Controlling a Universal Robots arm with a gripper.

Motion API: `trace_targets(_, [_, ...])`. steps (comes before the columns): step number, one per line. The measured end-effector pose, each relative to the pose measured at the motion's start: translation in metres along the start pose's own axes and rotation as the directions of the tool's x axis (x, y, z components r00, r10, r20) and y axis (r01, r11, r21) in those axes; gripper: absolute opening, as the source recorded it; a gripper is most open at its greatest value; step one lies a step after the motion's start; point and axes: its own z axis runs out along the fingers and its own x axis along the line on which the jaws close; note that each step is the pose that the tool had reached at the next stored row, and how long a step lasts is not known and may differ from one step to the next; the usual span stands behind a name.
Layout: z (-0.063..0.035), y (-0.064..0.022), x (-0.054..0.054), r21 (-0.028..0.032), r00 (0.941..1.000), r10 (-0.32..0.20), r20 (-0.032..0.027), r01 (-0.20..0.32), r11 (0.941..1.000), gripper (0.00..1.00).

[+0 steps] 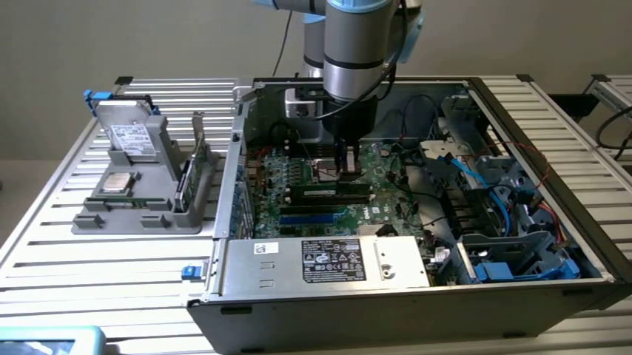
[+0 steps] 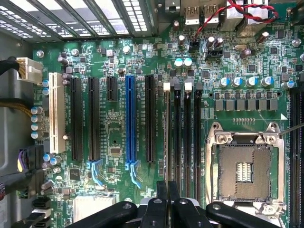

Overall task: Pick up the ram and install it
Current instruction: 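Insert the ram into the slot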

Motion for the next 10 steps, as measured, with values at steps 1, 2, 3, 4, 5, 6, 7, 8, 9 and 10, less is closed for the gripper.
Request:
trace_targets(1, [0.0001,0.0000,-0.0002,0.0001,1.0000,-0.001,0.0001,0.001,1.0000,0.12])
trace_targets(2, [0.0001,0.0000,-0.0005,0.0002,1.0000,-0.001,0.0001,0.001,1.0000,0.12])
trace_targets(3, [0.0001,0.0000,-0.0007,0.0002,1.0000,-0.002,0.0001,0.002,1.0000,0.12])
trace_targets(4, [0.0002,0.0000,-0.0008,0.0002,1.0000,-0.002,0.0001,0.002,1.0000,0.12])
trace_targets(5, [0.0003,0.0000,-0.0010,0.0001,1.0000,-0.002,0.0001,0.002,1.0000,0.12])
trace_targets(6, [0.0005,0.0000,-0.0013,0.0002,1.0000,-0.002,0.0001,0.002,1.0000,0.12])
trace_targets(7, [0.0007,0.0000,-0.0015,0.0002,1.0000,-0.002,0.0000,0.002,1.0000,0.12])
trace_targets(8, [0.0009,0.0000,-0.0016,0.0001,1.0000,-0.002,-0.0001,0.002,1.0000,0.12])
trace_targets(9, [0.0012,0.0000,-0.0018,0.0001,1.0000,-0.002,-0.0001,0.002,1.0000,0.12])
trace_targets(10, [0.0016,0.0001,-0.0019,0.0001,1.0000,-0.002,-0.0001,0.002,1.0000,0.12])
